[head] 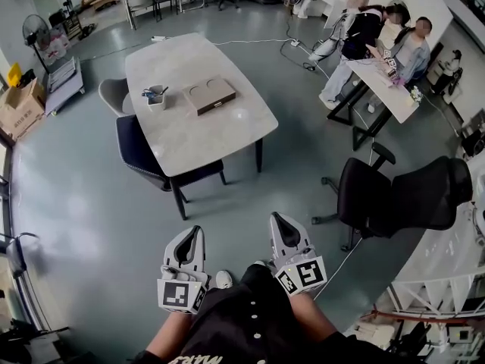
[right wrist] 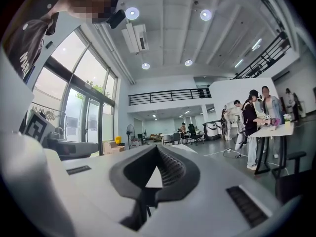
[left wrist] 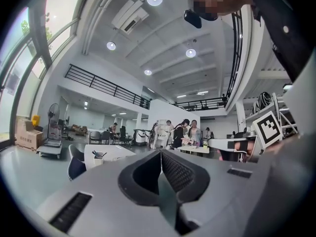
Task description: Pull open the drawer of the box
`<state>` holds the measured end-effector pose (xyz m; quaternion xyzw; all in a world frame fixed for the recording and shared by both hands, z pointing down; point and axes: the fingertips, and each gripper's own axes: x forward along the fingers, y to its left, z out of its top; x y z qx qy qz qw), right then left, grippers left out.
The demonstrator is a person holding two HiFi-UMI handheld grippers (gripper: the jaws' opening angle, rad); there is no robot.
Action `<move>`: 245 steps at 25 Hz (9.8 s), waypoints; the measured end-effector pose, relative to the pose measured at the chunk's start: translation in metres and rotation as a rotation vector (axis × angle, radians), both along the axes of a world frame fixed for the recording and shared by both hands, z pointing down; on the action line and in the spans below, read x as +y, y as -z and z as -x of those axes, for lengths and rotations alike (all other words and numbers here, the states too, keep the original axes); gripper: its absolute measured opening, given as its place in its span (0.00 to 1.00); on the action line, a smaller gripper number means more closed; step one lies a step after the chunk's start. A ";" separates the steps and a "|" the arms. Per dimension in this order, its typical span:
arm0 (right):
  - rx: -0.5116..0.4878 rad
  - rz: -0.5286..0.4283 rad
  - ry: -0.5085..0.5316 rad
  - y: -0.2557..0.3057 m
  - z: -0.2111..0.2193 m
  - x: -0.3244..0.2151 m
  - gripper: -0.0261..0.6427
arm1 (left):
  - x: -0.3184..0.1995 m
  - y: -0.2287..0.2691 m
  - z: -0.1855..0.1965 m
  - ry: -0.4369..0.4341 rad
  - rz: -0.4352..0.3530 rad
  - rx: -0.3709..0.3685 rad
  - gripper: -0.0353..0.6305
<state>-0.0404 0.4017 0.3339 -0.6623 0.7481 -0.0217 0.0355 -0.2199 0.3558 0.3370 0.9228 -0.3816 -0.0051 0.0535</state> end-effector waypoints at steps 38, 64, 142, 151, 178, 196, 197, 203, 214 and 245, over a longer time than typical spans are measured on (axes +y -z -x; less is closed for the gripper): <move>-0.018 0.010 0.048 -0.006 -0.078 -0.185 0.03 | -0.167 -0.006 -0.067 0.066 0.004 -0.005 0.08; -0.051 0.013 0.155 -0.011 -0.148 -0.288 0.03 | -0.244 -0.007 -0.132 0.183 0.017 -0.041 0.08; -0.160 0.516 0.301 -0.171 -0.148 -0.604 0.04 | -0.528 -0.070 -0.178 0.195 0.209 -0.076 0.08; -0.131 0.666 0.343 -0.246 -0.134 -0.619 0.09 | -0.532 -0.125 -0.172 0.228 0.321 -0.109 0.08; -1.028 0.864 0.142 -0.360 -0.125 -0.649 0.11 | -0.535 -0.186 -0.167 0.323 0.424 -0.106 0.08; -1.153 0.861 0.164 -0.362 -0.127 -0.646 0.08 | -0.537 -0.169 -0.169 0.340 0.393 -0.117 0.08; -1.150 0.865 0.162 -0.362 -0.128 -0.644 0.08 | -0.537 -0.168 -0.169 0.341 0.391 -0.119 0.08; -1.126 0.892 0.157 -0.363 -0.131 -0.631 0.08 | -0.535 -0.157 -0.168 0.338 0.367 -0.123 0.08; -1.119 0.918 0.126 -0.364 -0.138 -0.591 0.08 | -0.520 -0.144 -0.164 0.341 0.334 -0.129 0.08; -1.110 0.958 0.078 -0.364 -0.155 -0.515 0.08 | -0.493 -0.141 -0.166 0.318 0.318 -0.148 0.08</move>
